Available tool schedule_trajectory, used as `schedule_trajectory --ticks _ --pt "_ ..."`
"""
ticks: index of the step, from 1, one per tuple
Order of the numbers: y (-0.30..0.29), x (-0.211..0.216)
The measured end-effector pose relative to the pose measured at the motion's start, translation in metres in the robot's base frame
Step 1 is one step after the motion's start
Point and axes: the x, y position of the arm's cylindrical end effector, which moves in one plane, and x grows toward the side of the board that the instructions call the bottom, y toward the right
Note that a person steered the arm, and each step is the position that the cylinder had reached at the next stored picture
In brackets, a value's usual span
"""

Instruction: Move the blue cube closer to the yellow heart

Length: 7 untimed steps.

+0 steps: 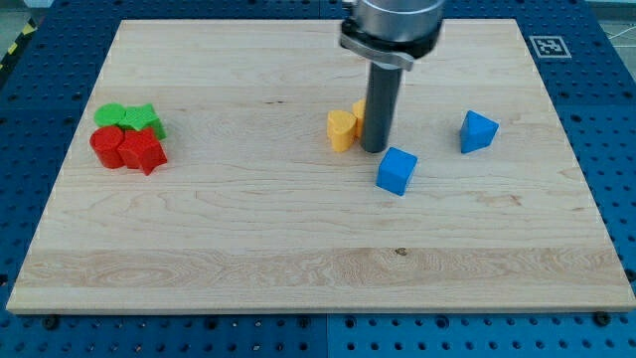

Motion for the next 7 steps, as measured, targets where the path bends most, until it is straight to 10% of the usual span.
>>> schedule_trajectory --ticks 4,7 --pt "0.066 -0.005" --pt "0.055 0.071"
